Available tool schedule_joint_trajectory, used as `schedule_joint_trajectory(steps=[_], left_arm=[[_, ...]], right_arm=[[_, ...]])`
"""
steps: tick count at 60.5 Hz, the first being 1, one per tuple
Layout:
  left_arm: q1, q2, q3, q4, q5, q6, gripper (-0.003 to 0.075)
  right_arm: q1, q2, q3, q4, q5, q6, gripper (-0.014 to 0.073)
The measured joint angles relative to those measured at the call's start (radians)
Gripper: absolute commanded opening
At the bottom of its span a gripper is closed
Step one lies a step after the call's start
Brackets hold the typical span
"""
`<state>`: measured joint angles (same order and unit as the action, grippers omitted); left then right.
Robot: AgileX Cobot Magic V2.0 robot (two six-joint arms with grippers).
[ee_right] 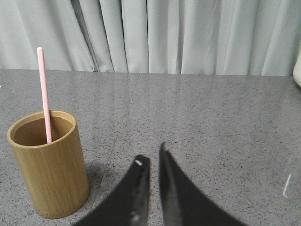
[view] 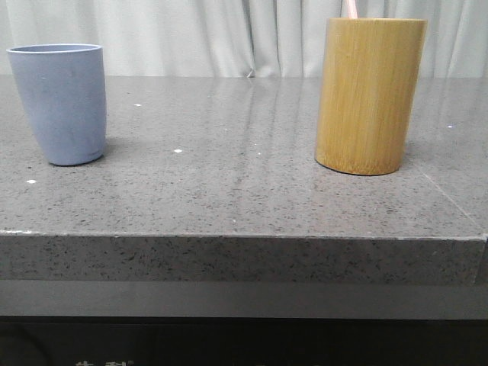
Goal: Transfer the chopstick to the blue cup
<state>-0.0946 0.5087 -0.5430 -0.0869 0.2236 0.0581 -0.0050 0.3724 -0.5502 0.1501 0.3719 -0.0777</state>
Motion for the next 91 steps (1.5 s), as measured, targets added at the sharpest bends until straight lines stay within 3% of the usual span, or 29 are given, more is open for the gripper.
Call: schedule_joint_trajectory(steps=[6, 10, 40, 53, 78, 91], left_arm=[[0.0, 0.0, 0.0, 0.0, -0.002, 0.0, 0.0603], [0.0, 0.0, 0.0, 0.0, -0.002, 0.0, 0.0637], [0.0, 0.037, -0.034, -0.027, 0.005, 0.002, 0.0619], [-0.03, 0.249, -0.282, -0.031, 0.249, 0.093, 0.0619], [-0.257, 0.676, -0.757, -0.031, 0.687, 0.155, 0.0619], [-0.35, 0.903, -0.912, -0.027, 0.864, 0.157, 0.0619]], right_arm=[[0.0, 0.0, 0.0, 0.0, 0.0, 0.0, 0.0571], [0.0, 0.0, 0.0, 0.0, 0.0, 0.0, 0.065], [0.0, 0.0, 0.0, 0.0, 0.0, 0.0, 0.0634], [0.0, 0.0, 0.0, 0.0, 0.0, 0.0, 0.0634], [0.0, 0.0, 0.0, 0.0, 0.0, 0.0, 0.0634], [0.0, 0.0, 0.0, 0.0, 0.0, 0.0, 0.0634]])
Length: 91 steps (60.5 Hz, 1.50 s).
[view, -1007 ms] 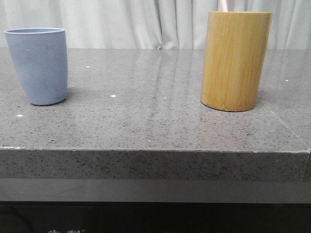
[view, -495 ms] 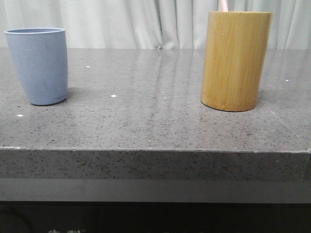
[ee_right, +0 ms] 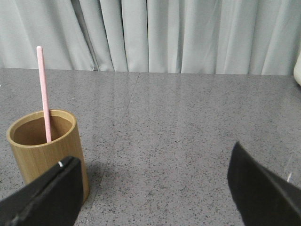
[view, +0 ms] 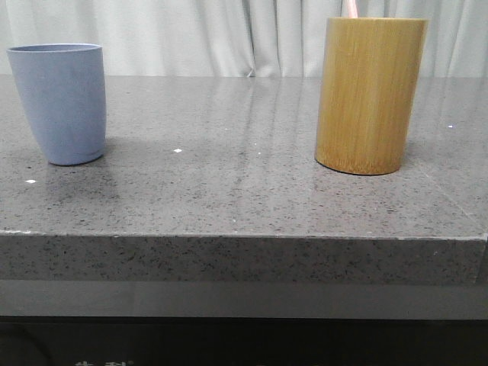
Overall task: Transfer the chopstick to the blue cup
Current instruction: 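Grasp the blue cup rim with the left gripper and lift it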
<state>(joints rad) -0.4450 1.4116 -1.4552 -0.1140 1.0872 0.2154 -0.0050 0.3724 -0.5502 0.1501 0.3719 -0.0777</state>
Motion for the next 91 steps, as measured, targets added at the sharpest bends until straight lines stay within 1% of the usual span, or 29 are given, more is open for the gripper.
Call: schedule_joint_trajectory(steps=[6, 17, 28, 43, 46, 50, 53, 56, 60, 63, 69, 71, 84, 91], left_arm=[[-0.024, 0.071, -0.037, 0.0, 0.024, 0.0, 0.0619], [-0.034, 0.153, -0.056, 0.025, 0.03, 0.0, 0.0619], [-0.034, 0.193, -0.056, 0.088, 0.03, -0.008, 0.0619], [-0.034, 0.233, -0.056, 0.094, 0.03, -0.014, 0.0617], [-0.034, 0.245, -0.056, 0.094, 0.03, -0.016, 0.0602], [-0.034, 0.258, -0.056, 0.094, 0.03, -0.016, 0.0545], [-0.034, 0.264, -0.056, 0.094, 0.03, -0.016, 0.0487], [-0.034, 0.266, -0.056, 0.094, 0.029, -0.016, 0.0391], [-0.034, 0.266, -0.056, 0.094, 0.029, -0.016, 0.0285], [-0.034, 0.266, -0.056, 0.094, 0.029, -0.016, 0.018], [-0.034, 0.266, -0.056, 0.096, 0.029, -0.016, 0.0022], [-0.034, 0.266, -0.056, 0.096, 0.029, -0.016, -0.0014], [-0.034, 0.266, -0.064, 0.101, 0.031, -0.016, -0.0019], [-0.04, 0.268, -0.084, 0.099, 0.063, -0.016, -0.0019]], right_arm=[[0.0, 0.0, 0.0, 0.0, 0.0, 0.0, 0.0634], [0.0, 0.0, 0.0, 0.0, 0.0, 0.0, 0.0634], [0.0, 0.0, 0.0, 0.0, 0.0, 0.0, 0.0634], [0.0, 0.0, 0.0, 0.0, 0.0, 0.0, 0.0634], [0.0, 0.0, 0.0, 0.0, 0.0, 0.0, 0.0634], [0.0, 0.0, 0.0, 0.0, 0.0, 0.0, 0.0634], [0.0, 0.0, 0.0, 0.0, 0.0, 0.0, 0.0634], [0.0, 0.0, 0.0, 0.0, 0.0, 0.0, 0.0634], [0.0, 0.0, 0.0, 0.0, 0.0, 0.0, 0.0634], [0.0, 0.0, 0.0, 0.0, 0.0, 0.0, 0.0634], [0.0, 0.0, 0.0, 0.0, 0.0, 0.0, 0.0634], [0.0, 0.0, 0.0, 0.0, 0.0, 0.0, 0.0634], [0.0, 0.0, 0.0, 0.0, 0.0, 0.0, 0.0634], [0.0, 0.0, 0.0, 0.0, 0.0, 0.0, 0.0634]])
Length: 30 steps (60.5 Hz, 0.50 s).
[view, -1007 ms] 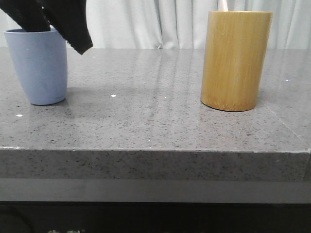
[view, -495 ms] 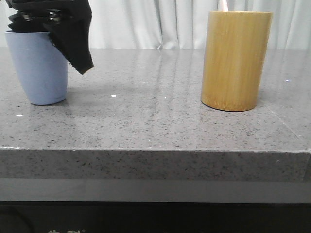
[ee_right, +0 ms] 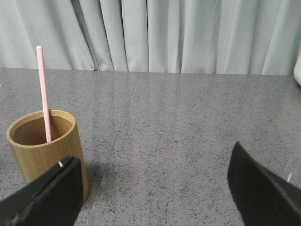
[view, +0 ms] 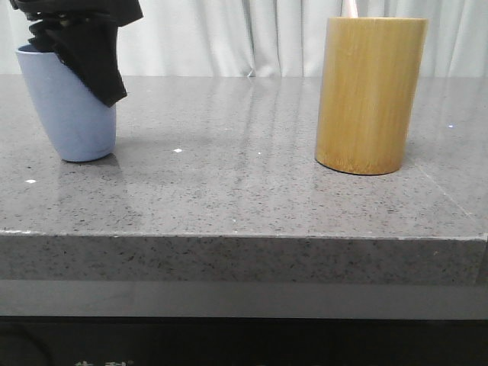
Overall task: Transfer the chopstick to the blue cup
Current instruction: 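Grasp the blue cup rim with the left gripper and lift it, then carry the blue cup beside the bamboo holder and set it down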
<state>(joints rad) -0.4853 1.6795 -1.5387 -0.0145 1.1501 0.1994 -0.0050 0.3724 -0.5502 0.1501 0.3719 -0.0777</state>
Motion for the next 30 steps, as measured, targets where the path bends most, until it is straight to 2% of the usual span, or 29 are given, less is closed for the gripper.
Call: schedule_joint_trajectory(steps=[11, 30], left_arm=[[-0.046, 0.0, -0.088, -0.009, 0.063, 0.0, -0.0019], [-0.209, 0.074, -0.27, -0.032, 0.073, 0.0, -0.0019]], right_arm=[[0.0, 0.0, 0.0, 0.0, 0.0, 0.0, 0.0634], [0.0, 0.0, 0.0, 0.0, 0.0, 0.0, 0.0634]])
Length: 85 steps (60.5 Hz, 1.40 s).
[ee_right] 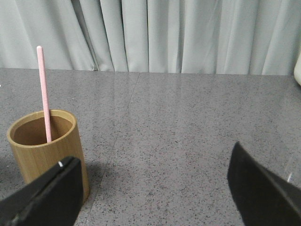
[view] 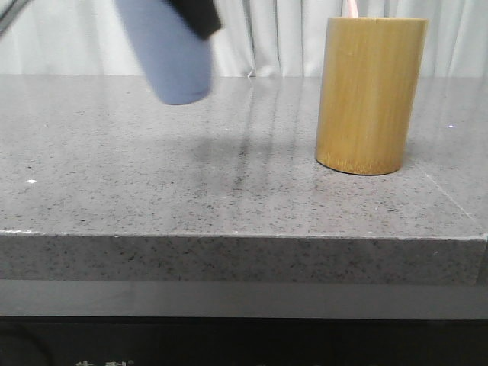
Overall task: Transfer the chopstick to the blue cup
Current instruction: 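Carry the blue cup beside the bamboo holder and set it down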
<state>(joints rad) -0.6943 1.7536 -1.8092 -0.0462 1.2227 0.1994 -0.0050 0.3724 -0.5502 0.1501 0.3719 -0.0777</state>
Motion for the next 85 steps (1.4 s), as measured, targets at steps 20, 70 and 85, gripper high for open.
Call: schedule_joint_trajectory(steps=[20, 70, 85], left_arm=[[-0.088, 0.164, -0.149, -0.006, 0.025, 0.0, -0.0014], [-0.089, 0.126, -0.189, -0.009, 0.029, -0.02, 0.0337], [-0.05, -0.002, -0.194, 0.021, 0.035, -0.027, 0.0253]], right_arm=[[0.0, 0.0, 0.0, 0.0, 0.0, 0.0, 0.0634], [0.0, 0.0, 0.0, 0.0, 0.0, 0.0, 0.0634], [0.0, 0.0, 0.0, 0.0, 0.0, 0.0, 0.0634]])
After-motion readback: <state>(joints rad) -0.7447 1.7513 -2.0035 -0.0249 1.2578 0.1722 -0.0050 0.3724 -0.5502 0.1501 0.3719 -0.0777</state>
